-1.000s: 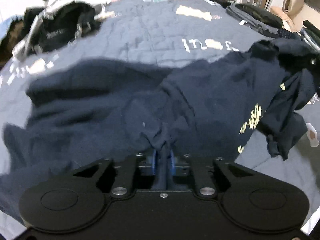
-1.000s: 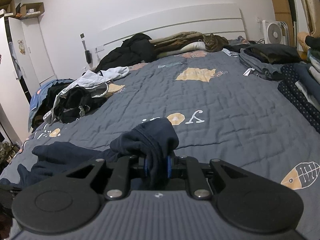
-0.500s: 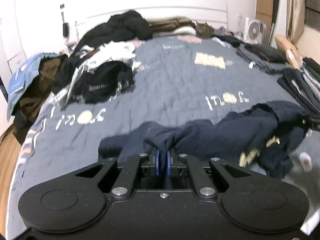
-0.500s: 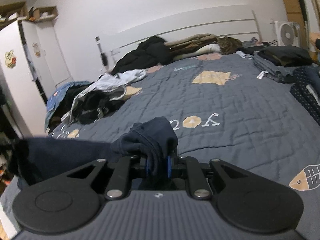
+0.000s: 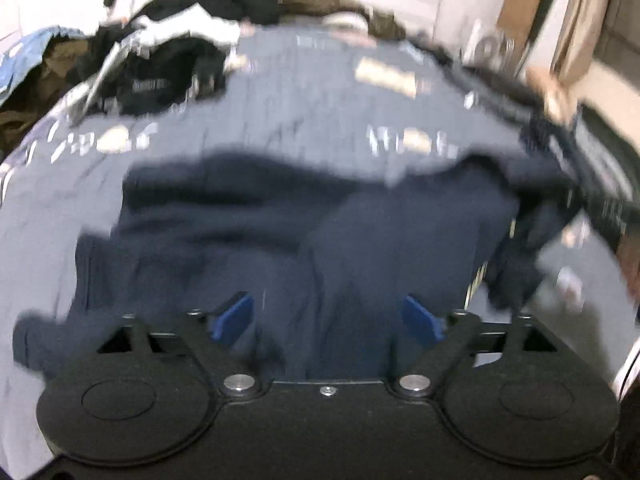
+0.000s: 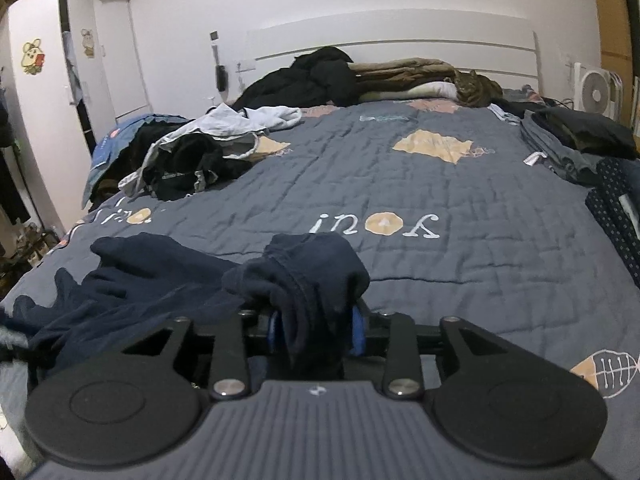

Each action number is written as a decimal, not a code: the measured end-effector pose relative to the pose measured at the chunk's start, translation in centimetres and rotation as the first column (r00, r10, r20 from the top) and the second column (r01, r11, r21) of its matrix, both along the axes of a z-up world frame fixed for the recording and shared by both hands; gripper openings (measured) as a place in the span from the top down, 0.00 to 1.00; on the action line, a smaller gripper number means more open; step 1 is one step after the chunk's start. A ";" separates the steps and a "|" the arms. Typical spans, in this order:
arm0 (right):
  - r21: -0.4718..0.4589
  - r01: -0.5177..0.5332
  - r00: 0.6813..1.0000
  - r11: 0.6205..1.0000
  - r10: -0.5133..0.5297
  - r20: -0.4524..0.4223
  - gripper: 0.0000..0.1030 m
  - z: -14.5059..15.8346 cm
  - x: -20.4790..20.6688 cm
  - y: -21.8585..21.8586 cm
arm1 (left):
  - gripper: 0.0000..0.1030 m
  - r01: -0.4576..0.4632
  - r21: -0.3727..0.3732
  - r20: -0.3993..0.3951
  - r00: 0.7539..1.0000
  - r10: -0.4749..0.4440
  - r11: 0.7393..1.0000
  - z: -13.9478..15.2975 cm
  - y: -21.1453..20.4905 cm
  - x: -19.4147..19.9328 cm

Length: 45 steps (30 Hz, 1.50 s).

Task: Fold clothes
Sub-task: 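Hold the shirt with both grippers and spread it apart between them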

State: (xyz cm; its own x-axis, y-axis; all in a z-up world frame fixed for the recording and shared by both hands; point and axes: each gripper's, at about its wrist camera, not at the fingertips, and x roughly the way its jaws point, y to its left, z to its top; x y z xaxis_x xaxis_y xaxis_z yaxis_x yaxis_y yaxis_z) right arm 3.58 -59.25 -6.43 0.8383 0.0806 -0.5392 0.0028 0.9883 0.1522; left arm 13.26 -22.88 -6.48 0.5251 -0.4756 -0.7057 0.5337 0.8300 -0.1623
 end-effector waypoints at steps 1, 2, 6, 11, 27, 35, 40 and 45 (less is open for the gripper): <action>-0.002 0.001 1.000 1.000 -0.001 -0.001 0.65 -0.1 0.0 0.0 | 0.15 -0.001 -0.001 0.011 1.000 0.001 1.000 0.3 -0.6 0.8; -0.006 0.002 1.000 1.000 -0.002 -0.004 0.64 -0.2 0.1 0.0 | 0.15 0.001 0.000 0.018 1.000 -0.001 1.000 0.6 -1.3 1.6; -0.032 0.007 1.000 0.999 -0.008 -0.013 0.63 -0.4 0.5 0.2 | 0.15 0.051 0.046 0.013 0.999 -0.052 0.998 -0.3 -5.2 4.9; -0.052 0.030 0.999 0.998 -0.031 -0.013 0.59 -0.6 0.5 -0.2 | 0.15 0.099 0.161 -0.040 0.995 -0.094 0.982 -4.4 -9.2 7.2; 0.000 0.009 1.000 1.000 -0.009 -0.028 0.82 -1.7 1.5 -0.7 | 0.95 0.195 0.062 -0.158 0.970 -0.184 0.979 -4.6 -8.0 6.9; -0.028 0.005 1.000 1.000 -0.005 -0.007 0.83 -1.3 0.9 0.0 | 0.20 0.149 0.124 -0.078 0.987 -0.140 0.981 -5.2 -9.1 8.2; -0.044 0.009 1.000 0.999 -0.009 -0.006 0.81 -1.3 1.0 -0.1 | 0.20 0.171 0.194 -0.074 0.984 -0.160 0.966 -6.8 -10.8 9.6; -0.035 0.017 1.000 0.999 -0.017 -0.010 0.81 -1.6 1.5 -0.5 | 0.28 0.229 0.175 -0.090 0.972 -0.216 0.957 -7.6 -11.8 10.6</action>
State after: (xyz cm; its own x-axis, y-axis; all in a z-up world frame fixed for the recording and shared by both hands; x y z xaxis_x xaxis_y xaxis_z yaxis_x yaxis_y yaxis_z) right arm 5.09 -59.75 -7.99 0.8337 0.0477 -0.5501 0.0209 0.9928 0.1177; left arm 23.85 -34.70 -14.10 0.3672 -0.4341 -0.8226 0.7013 0.7102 -0.0618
